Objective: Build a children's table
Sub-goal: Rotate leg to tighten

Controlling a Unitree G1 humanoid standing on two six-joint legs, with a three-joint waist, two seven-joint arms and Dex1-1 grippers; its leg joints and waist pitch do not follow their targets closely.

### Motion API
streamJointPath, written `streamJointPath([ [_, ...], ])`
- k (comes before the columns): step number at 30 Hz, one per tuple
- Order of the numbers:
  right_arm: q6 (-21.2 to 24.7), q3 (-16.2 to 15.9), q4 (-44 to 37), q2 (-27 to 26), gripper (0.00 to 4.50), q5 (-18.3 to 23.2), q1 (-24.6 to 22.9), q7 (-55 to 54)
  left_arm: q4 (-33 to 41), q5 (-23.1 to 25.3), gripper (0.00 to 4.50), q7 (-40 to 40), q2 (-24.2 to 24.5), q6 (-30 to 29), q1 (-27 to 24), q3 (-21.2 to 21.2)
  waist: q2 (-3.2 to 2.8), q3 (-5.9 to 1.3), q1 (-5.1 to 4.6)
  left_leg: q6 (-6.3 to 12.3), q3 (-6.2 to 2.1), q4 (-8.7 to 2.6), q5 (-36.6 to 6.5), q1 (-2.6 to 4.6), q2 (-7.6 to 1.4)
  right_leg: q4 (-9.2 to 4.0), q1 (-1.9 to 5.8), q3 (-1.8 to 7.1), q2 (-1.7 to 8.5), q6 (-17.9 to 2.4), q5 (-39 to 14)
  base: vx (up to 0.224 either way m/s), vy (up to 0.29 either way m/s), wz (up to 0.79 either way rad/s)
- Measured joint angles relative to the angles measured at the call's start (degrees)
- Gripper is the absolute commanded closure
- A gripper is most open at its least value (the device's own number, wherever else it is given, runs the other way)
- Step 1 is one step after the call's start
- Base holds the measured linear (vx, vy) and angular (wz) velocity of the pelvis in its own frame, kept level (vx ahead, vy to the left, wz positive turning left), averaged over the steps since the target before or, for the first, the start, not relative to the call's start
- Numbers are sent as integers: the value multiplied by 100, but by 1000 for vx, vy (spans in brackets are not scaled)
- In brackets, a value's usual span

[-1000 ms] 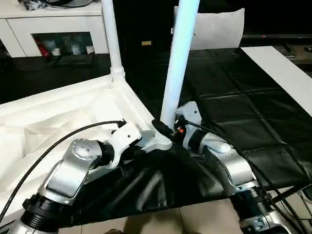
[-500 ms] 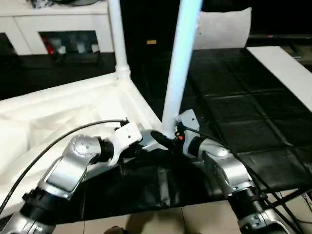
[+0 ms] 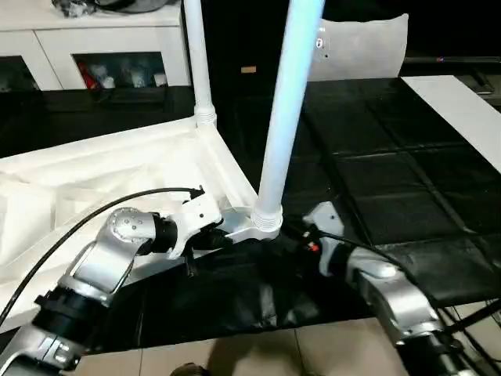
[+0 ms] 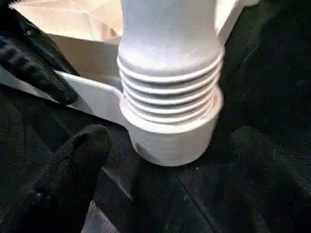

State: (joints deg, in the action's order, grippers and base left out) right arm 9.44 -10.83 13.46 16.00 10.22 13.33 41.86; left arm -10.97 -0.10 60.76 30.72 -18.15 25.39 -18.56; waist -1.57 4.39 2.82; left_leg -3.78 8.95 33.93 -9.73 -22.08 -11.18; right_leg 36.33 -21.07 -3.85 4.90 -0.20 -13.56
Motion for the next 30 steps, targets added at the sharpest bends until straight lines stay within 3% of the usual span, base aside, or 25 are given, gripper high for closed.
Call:
streamJointPath([
  [12,71,231,-436,563,5,526,25,1010,-405,7,450,830,234,819,219,-274,-16,-10,72,10,5,8,4,-3,0,-2,2,1,3,-1,1,0,0,0],
  [21,228,-217,-324,622,5,380,548,1617,-581,51,450,1234,256,1223,390,-500,-12,-13,87,14,11,23,8,-2,0,16,1,1,9,-7,5,0,0,0],
  [24,224,-303,-131,611,40,352,633,1641,-610,57,450,1288,257,1267,411,-520,-11,-13,85,18,18,29,9,-3,2,22,-1,2,16,-7,5,0,0,0],
  [28,240,-315,-61,591,54,352,722,1746,-650,102,450,1292,256,1328,450,-542,-10,-14,79,19,21,38,9,-2,2,34,-2,2,19,-7,5,0,0,0],
  [30,246,-324,29,587,85,354,783,1810,-684,104,450,1292,251,1352,463,-543,-9,-14,79,20,23,42,10,-1,2,39,-3,3,19,-7,5,0,0,0],
])
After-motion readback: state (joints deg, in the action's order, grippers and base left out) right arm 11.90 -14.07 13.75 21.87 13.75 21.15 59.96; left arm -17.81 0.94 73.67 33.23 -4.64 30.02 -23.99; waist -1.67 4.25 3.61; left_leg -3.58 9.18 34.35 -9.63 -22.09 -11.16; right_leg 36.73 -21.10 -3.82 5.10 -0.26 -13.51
